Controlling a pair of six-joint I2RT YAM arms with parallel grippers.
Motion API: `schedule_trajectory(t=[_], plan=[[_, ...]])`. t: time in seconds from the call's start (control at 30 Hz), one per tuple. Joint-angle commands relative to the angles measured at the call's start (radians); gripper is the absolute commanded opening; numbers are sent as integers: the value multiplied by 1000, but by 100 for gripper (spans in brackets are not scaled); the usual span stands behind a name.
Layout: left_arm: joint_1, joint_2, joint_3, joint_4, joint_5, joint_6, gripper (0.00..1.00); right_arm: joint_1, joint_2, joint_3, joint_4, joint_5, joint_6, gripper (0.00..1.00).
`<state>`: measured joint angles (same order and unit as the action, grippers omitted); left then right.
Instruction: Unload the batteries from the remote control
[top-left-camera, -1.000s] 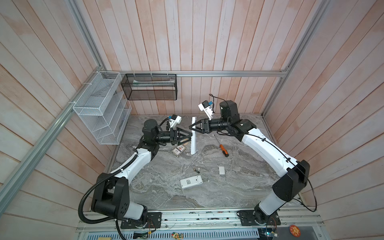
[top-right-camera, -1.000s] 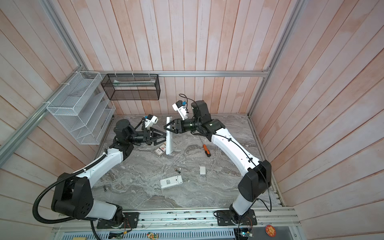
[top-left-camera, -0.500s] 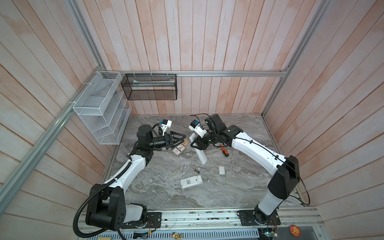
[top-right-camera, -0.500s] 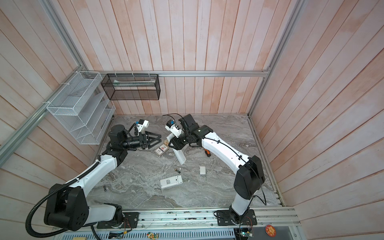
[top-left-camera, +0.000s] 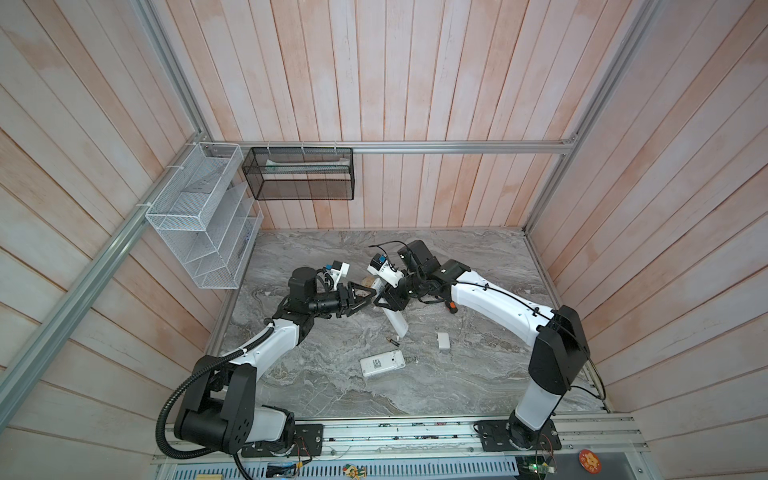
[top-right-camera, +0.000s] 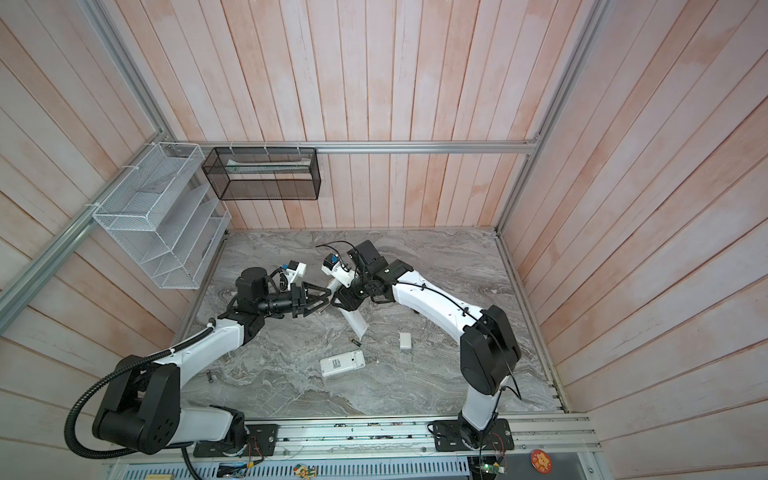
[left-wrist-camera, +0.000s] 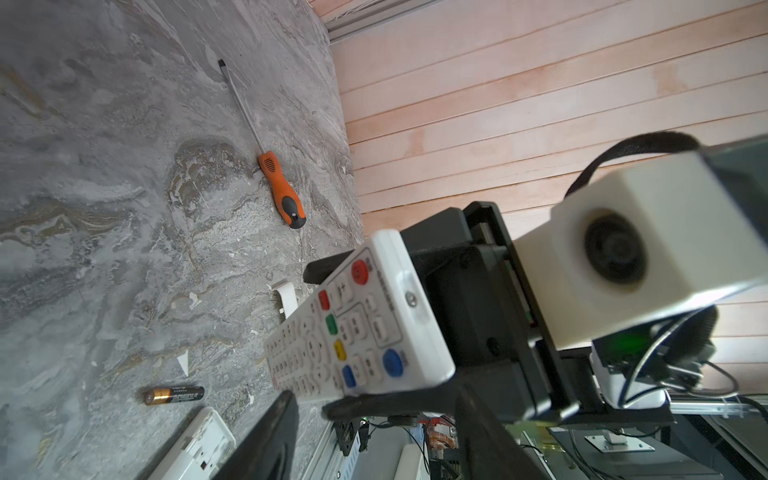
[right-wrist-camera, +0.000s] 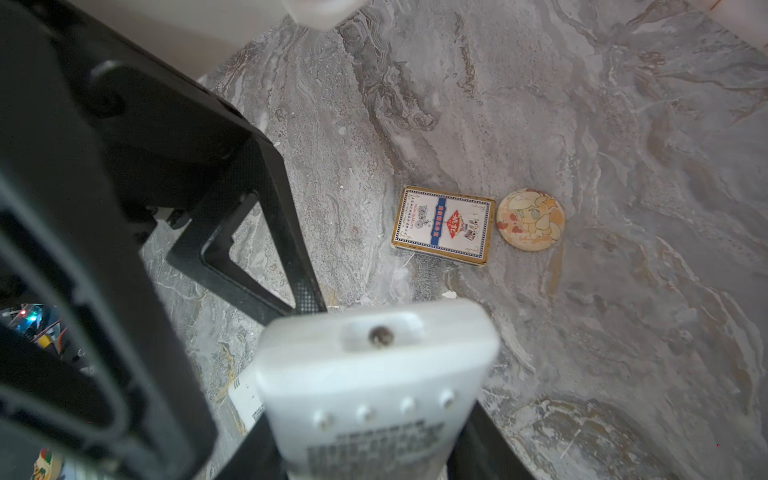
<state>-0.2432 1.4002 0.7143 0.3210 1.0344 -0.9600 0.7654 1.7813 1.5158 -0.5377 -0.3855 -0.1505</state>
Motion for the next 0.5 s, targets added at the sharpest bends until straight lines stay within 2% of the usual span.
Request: schedule_trajectory(t=[0.0,0.23,0.47], plan=[[-1,38,45,-26,-22,68,57,12,41,49,-3,-39,-35,19],[-5,-1,-60,18,-97,39,45,47,69,56,7,-44,-34,18],[-4,-2,-45,-51,-139,87,35,57,88,76,-2,-52,-42,18]])
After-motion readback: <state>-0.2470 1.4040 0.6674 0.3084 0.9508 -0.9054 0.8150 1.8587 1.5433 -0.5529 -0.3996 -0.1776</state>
